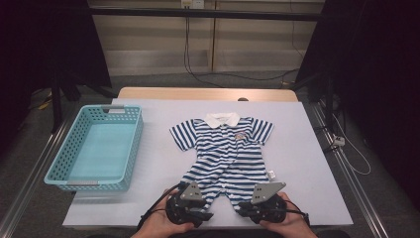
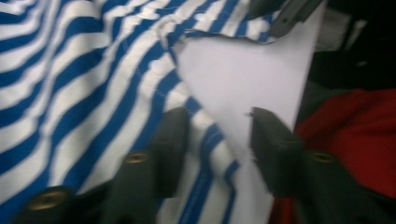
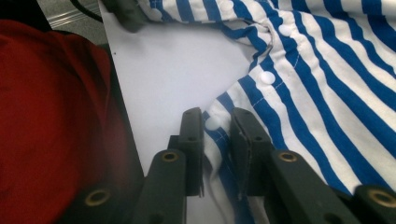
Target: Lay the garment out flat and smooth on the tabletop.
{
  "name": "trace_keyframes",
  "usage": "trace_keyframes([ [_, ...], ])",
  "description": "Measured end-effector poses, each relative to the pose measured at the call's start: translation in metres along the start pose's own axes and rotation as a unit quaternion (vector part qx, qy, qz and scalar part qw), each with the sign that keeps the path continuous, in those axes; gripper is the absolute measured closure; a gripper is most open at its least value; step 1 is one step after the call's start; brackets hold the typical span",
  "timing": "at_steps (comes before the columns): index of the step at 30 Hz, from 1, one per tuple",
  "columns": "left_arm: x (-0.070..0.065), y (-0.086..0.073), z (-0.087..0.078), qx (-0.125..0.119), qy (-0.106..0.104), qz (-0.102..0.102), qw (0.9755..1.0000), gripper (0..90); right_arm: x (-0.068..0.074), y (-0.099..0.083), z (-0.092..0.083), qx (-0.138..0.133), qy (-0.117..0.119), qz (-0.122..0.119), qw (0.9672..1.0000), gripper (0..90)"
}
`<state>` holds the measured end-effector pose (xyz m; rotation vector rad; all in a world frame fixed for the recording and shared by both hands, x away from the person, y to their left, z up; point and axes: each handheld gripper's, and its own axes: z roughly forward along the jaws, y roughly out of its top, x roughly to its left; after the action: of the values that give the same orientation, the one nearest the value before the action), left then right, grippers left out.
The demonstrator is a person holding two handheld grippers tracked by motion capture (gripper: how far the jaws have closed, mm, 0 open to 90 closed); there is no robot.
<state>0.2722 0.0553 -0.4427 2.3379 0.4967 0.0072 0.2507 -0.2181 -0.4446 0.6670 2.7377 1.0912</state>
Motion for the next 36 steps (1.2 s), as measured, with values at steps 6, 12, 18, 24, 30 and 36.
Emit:
trace_keyframes([
  [6,0.004,-0.001,-0.001,-0.009,-0.001,-0.023,0.9997,79.9,0.011,0.004,0.0,-0.014,0.034,0.008,0.9993,76.8],
  [12,-0.007,0.002,0.003,-0.022,-0.043,-0.03,0.9984,80.9,0.014,0.001,-0.005,-0.022,0.044,0.021,0.9986,70.4],
  [18,-0.013,0.008,0.009,-0.021,-0.054,-0.028,0.9979,80.3,0.004,0.0,-0.017,-0.058,0.022,0.033,0.9975,61.0],
  [24,-0.012,0.008,0.002,-0.031,-0.065,-0.031,0.9969,65.5,-0.014,-0.007,-0.03,-0.078,-0.019,0.067,0.9945,57.2],
  [30,0.012,0.009,-0.014,-0.071,-0.018,-0.047,0.9962,43.9,-0.035,-0.014,-0.04,-0.095,-0.072,0.105,0.9873,49.9],
  [36,0.053,0.015,-0.025,-0.106,0.02,-0.093,0.9899,23.7,-0.063,-0.016,-0.049,-0.106,-0.122,0.139,0.9771,40.2],
])
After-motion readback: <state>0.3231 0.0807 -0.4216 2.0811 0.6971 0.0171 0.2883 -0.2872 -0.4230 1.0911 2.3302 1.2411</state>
